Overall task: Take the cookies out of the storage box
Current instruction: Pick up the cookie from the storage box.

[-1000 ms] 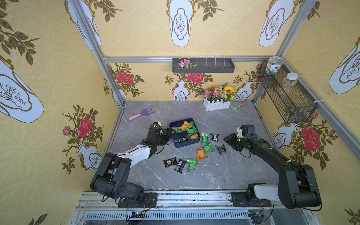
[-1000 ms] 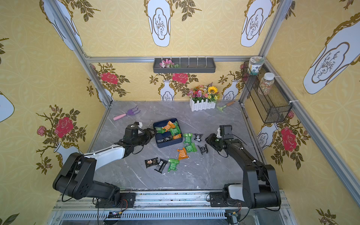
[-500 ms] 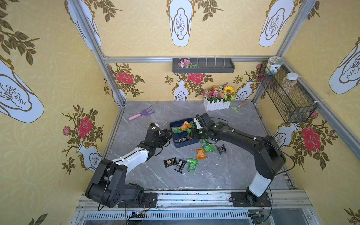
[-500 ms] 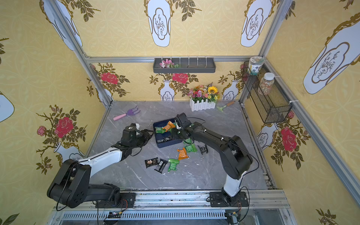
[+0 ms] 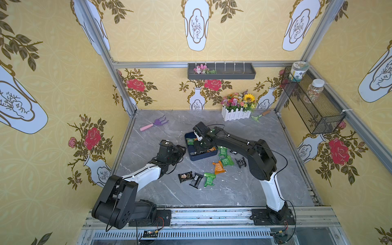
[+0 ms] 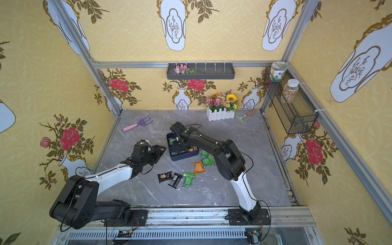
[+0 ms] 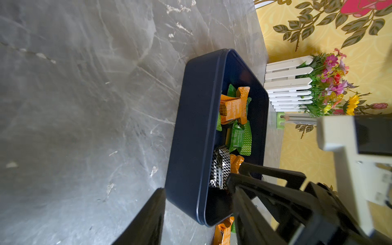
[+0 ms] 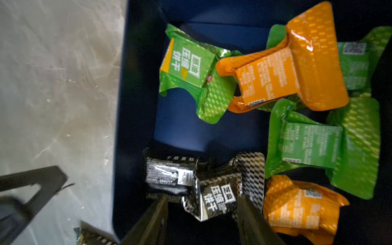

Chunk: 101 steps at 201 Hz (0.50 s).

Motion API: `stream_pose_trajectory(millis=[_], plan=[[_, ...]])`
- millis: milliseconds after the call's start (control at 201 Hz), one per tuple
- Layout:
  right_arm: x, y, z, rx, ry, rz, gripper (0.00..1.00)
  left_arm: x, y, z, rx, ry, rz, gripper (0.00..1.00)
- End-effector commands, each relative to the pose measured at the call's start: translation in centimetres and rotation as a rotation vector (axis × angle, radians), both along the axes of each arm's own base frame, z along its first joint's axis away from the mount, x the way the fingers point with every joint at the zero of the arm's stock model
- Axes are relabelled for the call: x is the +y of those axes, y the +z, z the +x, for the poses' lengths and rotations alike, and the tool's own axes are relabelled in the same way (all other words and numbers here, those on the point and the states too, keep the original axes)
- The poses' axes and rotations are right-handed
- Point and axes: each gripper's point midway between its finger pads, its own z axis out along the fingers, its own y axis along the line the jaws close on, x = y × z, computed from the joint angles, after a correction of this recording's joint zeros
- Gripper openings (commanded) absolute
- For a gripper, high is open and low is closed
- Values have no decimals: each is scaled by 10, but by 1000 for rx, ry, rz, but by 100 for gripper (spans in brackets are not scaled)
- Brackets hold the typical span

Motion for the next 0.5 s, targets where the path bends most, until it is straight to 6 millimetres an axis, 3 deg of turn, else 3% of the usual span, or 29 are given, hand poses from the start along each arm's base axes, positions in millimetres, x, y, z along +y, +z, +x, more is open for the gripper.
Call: stream_pose_trajectory(millis=[0,324,498], plan=[[-7,-14,-1,16,13,-70,57,0,5,3,-26,5,-5,55],[0,-42,-3,72,25,-72,61,3,9,5,-34,14,13,55],[-3,-52,-2,91,14,-84,56,4,12,7,-43,16,23,54]])
